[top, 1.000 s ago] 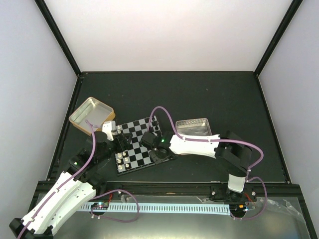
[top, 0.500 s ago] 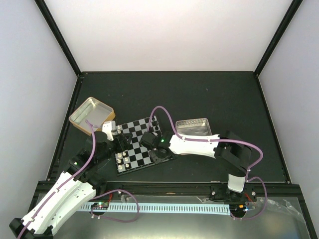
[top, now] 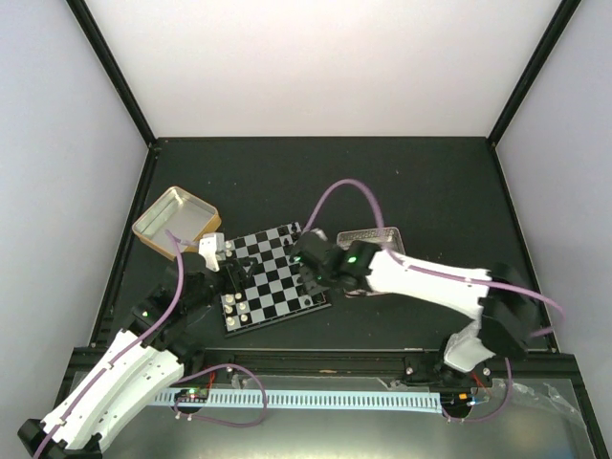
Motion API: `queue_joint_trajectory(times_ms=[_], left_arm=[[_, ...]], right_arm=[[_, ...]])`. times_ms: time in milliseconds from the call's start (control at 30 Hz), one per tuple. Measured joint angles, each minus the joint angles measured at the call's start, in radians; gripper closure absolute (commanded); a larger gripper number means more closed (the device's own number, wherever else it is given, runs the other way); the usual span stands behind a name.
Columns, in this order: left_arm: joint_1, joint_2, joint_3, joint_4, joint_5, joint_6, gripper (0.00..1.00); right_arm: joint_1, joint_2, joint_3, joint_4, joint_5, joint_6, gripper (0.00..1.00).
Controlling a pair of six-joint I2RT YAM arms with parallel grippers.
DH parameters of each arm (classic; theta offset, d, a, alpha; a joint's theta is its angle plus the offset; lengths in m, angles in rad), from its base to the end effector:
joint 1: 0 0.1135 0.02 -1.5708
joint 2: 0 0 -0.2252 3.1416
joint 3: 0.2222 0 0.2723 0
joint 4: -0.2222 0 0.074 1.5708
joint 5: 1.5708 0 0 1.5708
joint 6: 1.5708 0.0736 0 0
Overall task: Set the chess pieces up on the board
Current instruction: Place the chess piece on the chessboard.
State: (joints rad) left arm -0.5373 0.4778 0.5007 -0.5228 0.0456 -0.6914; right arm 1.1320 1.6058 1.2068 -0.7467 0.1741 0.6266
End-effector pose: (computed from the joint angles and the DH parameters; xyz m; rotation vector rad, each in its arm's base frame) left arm 0.1818 -0.1122 0.2124 -0.1377 2.1654 -0.7824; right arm 0.1629 0.3172 0.1572 -0.6311 2.6492 0.3011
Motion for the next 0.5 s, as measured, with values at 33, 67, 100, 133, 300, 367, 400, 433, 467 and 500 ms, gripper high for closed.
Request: queue_joint_trajectory(times_ms=[33,67,100,133,300,367,400,433,467,500], left_arm=[[0.000,0.000,0.000,0.000,0.009,0.002,0.34],[0.000,0.001,0.000,0.001,0.020,0.005,0.34],[0.000,0.003,0.001,0.004,0.032,0.011,0.33],[0.000,0.010,0.002,0.010,0.046,0.020,0.33],[0.000,0.082,0.017,0.073,0.132,0.075,0.32],[0.000,0.118,0.021,0.118,0.160,0.096,0.32],[0.000,0.135,0.021,0.138,0.170,0.104,0.32],[0.000,0.159,0.021,0.166,0.183,0.114,0.32],[0.000,0.175,0.022,0.186,0.191,0.120,0.32],[0.000,0.201,0.024,0.211,0.198,0.130,0.32]], right_arm=[[-0.018,-0.046,-0.015,0.006,0.007,0.011,0.58],[-0.043,-0.096,-0.037,0.016,0.012,0.021,0.56],[-0.075,-0.143,-0.060,0.022,0.019,0.035,0.55],[-0.114,-0.185,-0.086,0.030,0.024,0.048,0.54],[-0.347,-0.265,-0.225,0.061,0.007,0.092,0.52],[-0.402,-0.248,-0.259,0.063,-0.013,0.088,0.52],[-0.426,-0.230,-0.267,0.061,-0.029,0.079,0.52],[-0.442,-0.204,-0.268,0.061,-0.040,0.061,0.53],[-0.452,-0.175,-0.266,0.063,-0.052,0.039,0.53],[-0.456,-0.148,-0.262,0.063,-0.058,0.011,0.53]])
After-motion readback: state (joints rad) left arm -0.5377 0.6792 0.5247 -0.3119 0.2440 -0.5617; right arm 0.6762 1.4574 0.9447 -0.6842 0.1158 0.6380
